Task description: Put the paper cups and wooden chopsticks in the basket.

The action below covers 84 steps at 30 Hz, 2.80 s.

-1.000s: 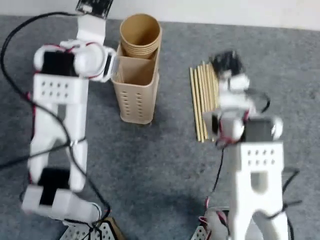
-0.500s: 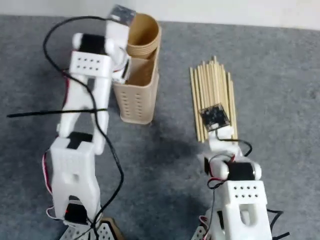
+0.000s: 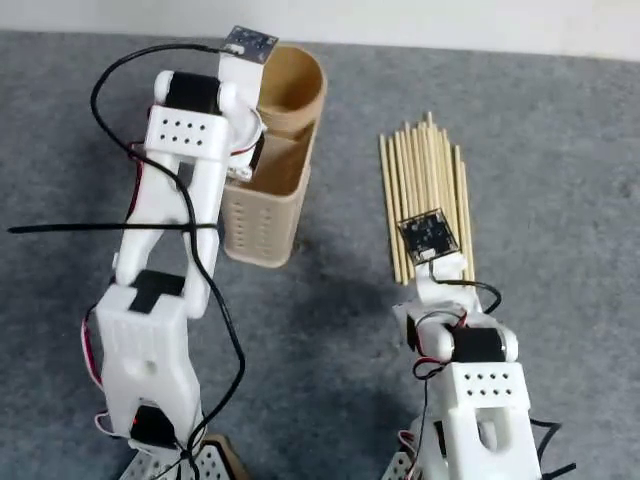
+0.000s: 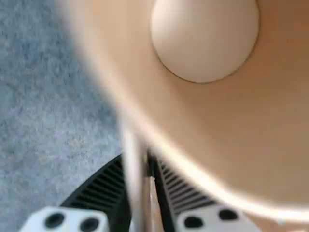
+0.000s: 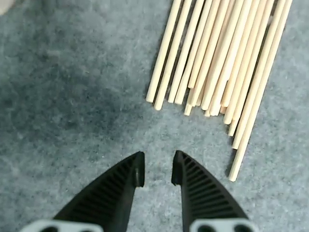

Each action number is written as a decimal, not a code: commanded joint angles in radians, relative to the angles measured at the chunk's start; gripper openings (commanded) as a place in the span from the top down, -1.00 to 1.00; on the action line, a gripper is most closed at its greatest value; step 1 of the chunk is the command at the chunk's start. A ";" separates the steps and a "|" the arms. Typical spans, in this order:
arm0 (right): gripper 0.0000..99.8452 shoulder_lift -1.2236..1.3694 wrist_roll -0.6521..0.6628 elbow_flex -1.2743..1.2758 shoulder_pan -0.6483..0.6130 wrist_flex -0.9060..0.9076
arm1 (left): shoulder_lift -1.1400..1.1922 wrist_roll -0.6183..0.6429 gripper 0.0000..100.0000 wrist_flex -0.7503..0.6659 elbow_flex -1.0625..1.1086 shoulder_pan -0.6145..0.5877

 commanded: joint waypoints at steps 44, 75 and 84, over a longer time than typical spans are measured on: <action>0.78 -0.016 0.003 -0.001 0.012 -0.015 | -0.895 0.003 0.66 0.009 0.137 -0.272; 0.77 1.176 0.176 -1.056 0.263 -0.021 | -2.249 -0.310 0.66 -0.568 2.080 -0.621; 0.77 1.547 0.178 -1.330 0.266 -0.021 | -2.249 -0.304 0.66 -0.566 2.126 -0.621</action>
